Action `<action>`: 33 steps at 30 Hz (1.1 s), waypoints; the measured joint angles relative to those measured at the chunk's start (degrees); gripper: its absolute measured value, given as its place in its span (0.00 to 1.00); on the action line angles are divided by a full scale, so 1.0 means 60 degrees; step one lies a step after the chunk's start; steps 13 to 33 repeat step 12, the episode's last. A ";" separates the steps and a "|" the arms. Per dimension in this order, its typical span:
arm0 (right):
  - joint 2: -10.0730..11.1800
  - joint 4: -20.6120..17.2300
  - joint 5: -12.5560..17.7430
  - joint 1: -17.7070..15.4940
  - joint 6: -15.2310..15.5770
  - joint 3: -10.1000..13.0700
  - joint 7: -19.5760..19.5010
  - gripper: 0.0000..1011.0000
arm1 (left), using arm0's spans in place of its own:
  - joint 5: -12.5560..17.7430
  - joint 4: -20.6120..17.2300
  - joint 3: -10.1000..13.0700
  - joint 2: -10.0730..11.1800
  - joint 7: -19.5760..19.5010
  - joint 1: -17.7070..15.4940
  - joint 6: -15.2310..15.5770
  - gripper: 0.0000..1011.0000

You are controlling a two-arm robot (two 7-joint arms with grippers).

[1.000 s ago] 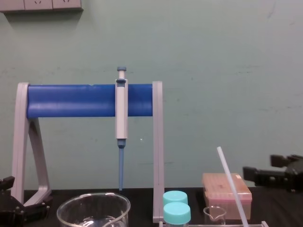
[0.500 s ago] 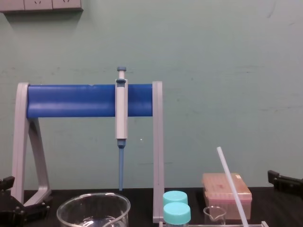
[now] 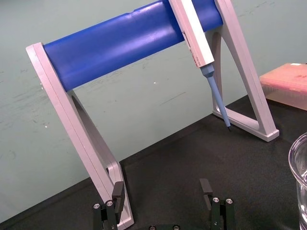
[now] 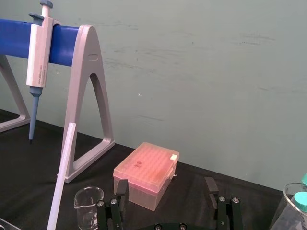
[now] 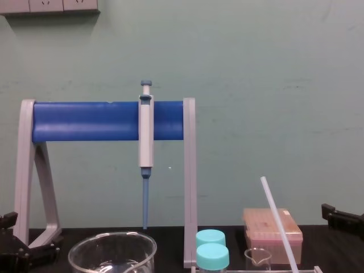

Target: Pick up the stirring rod with one hand, then place it down.

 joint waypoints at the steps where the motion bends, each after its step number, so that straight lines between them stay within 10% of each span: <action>1: 0.0003 -0.0003 0.0001 -0.0001 0.0000 0.0000 0.0000 0.99 | 0.0000 0.0000 0.0001 0.0000 0.0000 0.0000 0.0000 0.99; 33: 0.0023 -0.0028 0.0023 -0.0008 0.0006 -0.0006 -0.0006 0.99 | 0.0000 0.0000 0.0000 0.0000 0.0000 -0.0001 0.0000 0.99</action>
